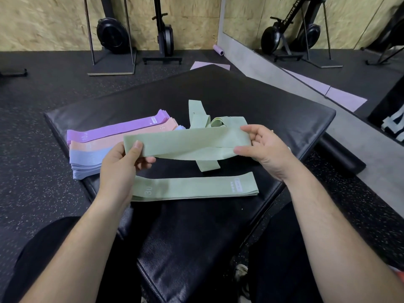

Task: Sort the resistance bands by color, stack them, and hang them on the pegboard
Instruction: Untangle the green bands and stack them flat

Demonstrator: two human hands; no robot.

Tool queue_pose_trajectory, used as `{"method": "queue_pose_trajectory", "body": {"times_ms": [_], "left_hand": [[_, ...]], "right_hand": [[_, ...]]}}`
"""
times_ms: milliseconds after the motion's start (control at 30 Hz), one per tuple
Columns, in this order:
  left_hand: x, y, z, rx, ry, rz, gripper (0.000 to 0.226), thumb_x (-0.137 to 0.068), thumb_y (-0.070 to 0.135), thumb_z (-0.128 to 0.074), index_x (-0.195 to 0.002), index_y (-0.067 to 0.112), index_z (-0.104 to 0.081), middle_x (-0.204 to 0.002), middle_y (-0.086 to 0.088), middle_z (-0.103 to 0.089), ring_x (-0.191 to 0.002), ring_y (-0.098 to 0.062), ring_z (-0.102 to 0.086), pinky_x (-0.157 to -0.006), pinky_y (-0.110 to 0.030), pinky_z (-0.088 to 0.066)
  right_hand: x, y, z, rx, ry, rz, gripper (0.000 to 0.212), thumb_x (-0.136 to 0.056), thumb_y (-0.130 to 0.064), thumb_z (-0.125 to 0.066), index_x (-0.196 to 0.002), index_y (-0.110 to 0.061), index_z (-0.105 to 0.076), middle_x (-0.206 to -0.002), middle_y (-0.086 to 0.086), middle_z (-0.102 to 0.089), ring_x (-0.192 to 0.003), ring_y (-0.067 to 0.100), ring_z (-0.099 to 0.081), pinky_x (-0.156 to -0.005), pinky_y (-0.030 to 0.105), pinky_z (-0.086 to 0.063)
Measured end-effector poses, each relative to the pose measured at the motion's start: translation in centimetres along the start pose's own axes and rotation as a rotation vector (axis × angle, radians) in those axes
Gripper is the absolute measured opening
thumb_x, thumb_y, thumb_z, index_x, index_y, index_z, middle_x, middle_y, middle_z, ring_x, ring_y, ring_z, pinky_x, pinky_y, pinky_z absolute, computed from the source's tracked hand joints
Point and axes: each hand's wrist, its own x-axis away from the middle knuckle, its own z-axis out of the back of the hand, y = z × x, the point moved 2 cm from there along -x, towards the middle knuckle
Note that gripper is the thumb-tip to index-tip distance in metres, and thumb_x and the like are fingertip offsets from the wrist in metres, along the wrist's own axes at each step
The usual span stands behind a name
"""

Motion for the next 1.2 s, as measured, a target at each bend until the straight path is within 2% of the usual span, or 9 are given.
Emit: {"method": "queue_pose_trajectory", "body": {"times_ms": [133,333,467,633,700,833,933,1033,1200], "left_hand": [[-0.3,-0.1,0.1,0.030,0.019,0.017,0.014,-0.104,0.017,-0.057,-0.106,0.011,-0.069,-0.099,-0.007,-0.075,-0.069,-0.017,-0.068,-0.064,-0.024,-0.056],[-0.2,-0.2,-0.2,-0.005,0.003,0.001,0.013,-0.103,0.019,-0.059,-0.102,0.013,-0.070,-0.096,-0.006,-0.076,-0.069,-0.019,-0.067,-0.070,-0.026,-0.057],[-0.1,-0.2,-0.3,-0.041,0.001,-0.005,0.012,-0.102,0.020,-0.060,-0.100,0.013,-0.070,-0.090,-0.006,-0.075,-0.070,-0.021,-0.067,-0.068,-0.024,-0.057],[0.4,0.0,-0.7,-0.106,-0.031,-0.044,0.012,-0.101,0.020,-0.061,-0.097,0.016,-0.072,-0.083,-0.001,-0.076,-0.073,-0.023,-0.066,-0.073,-0.030,-0.055],[0.5,-0.1,-0.8,-0.119,-0.027,-0.051,0.012,-0.101,0.021,-0.062,-0.096,0.017,-0.072,-0.081,-0.001,-0.076,-0.073,-0.025,-0.065,-0.074,-0.033,-0.055],[0.2,-0.1,-0.3,-0.106,0.031,-0.040,0.010,-0.101,0.019,-0.062,-0.096,0.017,-0.070,-0.089,-0.006,-0.076,-0.071,-0.022,-0.068,-0.069,-0.026,-0.058],[-0.2,0.0,0.4,-0.056,0.066,-0.040,0.013,-0.100,0.015,-0.061,-0.109,0.023,-0.063,-0.101,-0.011,-0.075,-0.067,-0.022,-0.070,-0.075,-0.031,-0.059],[-0.1,0.4,0.8,-0.039,0.062,-0.043,0.031,-0.099,0.010,-0.060,-0.117,0.034,-0.054,-0.091,-0.004,-0.072,-0.068,-0.026,-0.070,-0.080,-0.035,-0.058],[-0.3,0.9,1.4,-0.017,-0.036,-0.027,0.013,-0.099,0.006,-0.058,-0.098,0.017,-0.064,-0.094,-0.014,-0.068,-0.070,-0.021,-0.071,-0.067,-0.030,-0.054]], "right_hand": [[0.1,0.2,0.2,0.070,0.039,0.041,0.066,-0.079,0.008,-0.078,-0.134,-0.016,-0.052,-0.126,0.005,-0.064,-0.115,0.014,-0.067,-0.094,0.027,-0.054],[-0.2,0.3,1.1,0.185,0.231,0.092,0.051,-0.072,-0.016,-0.081,-0.118,-0.030,-0.063,-0.111,0.000,-0.064,-0.094,0.012,-0.060,-0.082,0.033,-0.056],[0.0,0.5,1.2,0.272,0.260,0.078,0.047,-0.076,-0.004,-0.073,-0.111,-0.035,-0.064,-0.116,-0.007,-0.065,-0.105,0.013,-0.060,-0.086,0.028,-0.054],[-0.5,0.8,0.9,0.259,0.370,0.027,0.034,-0.083,-0.005,-0.063,-0.107,-0.028,-0.061,-0.115,-0.007,-0.061,-0.087,0.014,-0.065,-0.080,0.043,-0.062],[-0.7,1.1,0.5,0.315,0.394,0.022,0.035,-0.081,-0.001,-0.060,-0.103,-0.029,-0.061,-0.110,-0.018,-0.057,-0.101,0.016,-0.064,-0.082,0.044,-0.061],[-0.7,1.0,0.0,0.303,0.273,0.002,0.037,-0.081,0.001,-0.067,-0.101,-0.030,-0.062,-0.116,-0.007,-0.057,-0.099,0.020,-0.063,-0.063,0.026,-0.057],[-0.3,0.5,0.3,0.119,0.096,-0.014,0.042,-0.078,0.005,-0.076,-0.105,-0.023,-0.061,-0.119,0.010,-0.064,-0.089,0.023,-0.069,-0.079,0.033,-0.059],[0.3,0.5,0.7,0.050,-0.038,-0.043,0.042,-0.078,0.012,-0.075,-0.104,-0.019,-0.065,-0.115,0.017,-0.071,-0.102,0.023,-0.072,-0.099,0.035,-0.052],[0.8,0.5,0.9,0.188,0.039,0.022,0.032,-0.085,0.004,-0.075,-0.104,-0.021,-0.072,-0.112,0.006,-0.073,-0.103,0.012,-0.071,-0.100,0.030,-0.053]]}}
